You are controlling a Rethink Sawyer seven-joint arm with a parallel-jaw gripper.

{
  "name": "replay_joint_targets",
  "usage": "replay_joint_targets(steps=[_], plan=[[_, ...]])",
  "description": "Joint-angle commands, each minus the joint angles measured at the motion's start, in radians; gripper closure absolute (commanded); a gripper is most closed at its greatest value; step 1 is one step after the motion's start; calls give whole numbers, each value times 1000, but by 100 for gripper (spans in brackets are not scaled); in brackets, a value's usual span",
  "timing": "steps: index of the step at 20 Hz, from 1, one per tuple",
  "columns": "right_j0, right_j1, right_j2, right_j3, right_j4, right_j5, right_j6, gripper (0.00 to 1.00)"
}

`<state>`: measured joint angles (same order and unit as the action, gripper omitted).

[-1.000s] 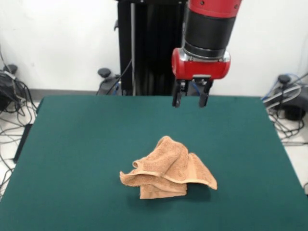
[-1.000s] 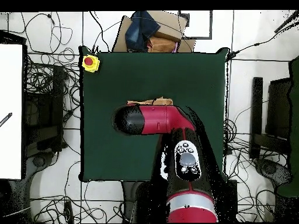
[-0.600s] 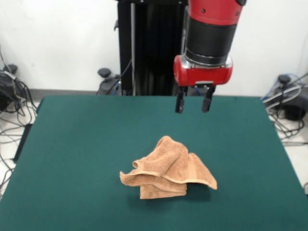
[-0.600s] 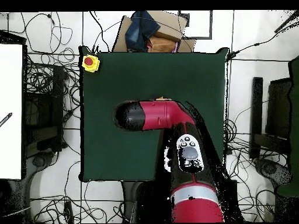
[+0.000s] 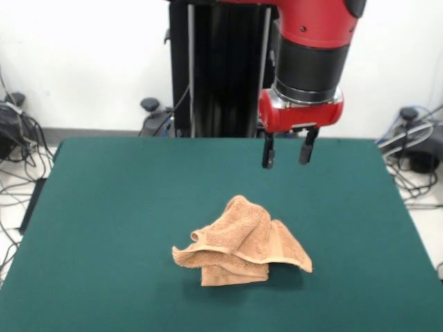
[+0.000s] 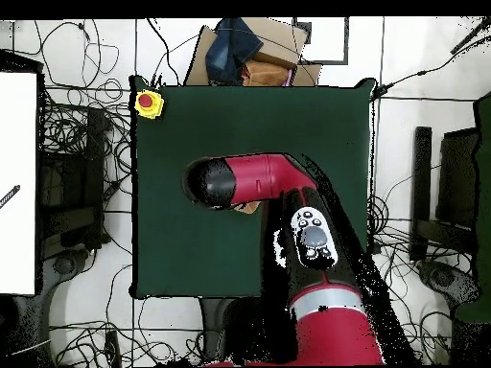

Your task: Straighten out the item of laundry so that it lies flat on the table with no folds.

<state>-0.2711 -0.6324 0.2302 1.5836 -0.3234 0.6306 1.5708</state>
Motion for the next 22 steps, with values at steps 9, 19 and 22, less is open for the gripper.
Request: replay_joint_targets(steps=[9, 19, 22], plan=[[-160, -32, 213, 86, -96, 89, -283, 0], [-236, -3, 255, 67, -123, 130, -384, 0], [-245, 9, 256, 54, -130, 125, -399, 0]])
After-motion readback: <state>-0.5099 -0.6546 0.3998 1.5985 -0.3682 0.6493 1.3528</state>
